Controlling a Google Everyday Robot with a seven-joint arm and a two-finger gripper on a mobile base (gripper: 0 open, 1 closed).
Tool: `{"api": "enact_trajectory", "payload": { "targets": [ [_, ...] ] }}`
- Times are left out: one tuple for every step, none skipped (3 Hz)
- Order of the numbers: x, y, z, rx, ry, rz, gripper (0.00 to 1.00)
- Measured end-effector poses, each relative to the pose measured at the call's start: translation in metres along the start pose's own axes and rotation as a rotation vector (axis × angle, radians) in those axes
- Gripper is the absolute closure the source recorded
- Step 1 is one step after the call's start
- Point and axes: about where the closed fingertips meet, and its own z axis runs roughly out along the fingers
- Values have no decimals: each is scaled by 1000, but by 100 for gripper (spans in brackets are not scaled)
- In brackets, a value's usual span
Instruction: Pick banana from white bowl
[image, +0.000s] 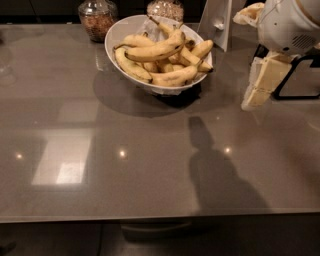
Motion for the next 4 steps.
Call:
{"api": "enact_trajectory", "payload": {
  "targets": [
    [-26, -33, 17, 20, -62, -161, 0],
    [-50, -63, 32, 4, -103, -337, 0],
    [-56, -69, 25, 24, -111, -360, 0],
    [-56, -69, 25, 23, -111, -360, 0]
  ]
}}
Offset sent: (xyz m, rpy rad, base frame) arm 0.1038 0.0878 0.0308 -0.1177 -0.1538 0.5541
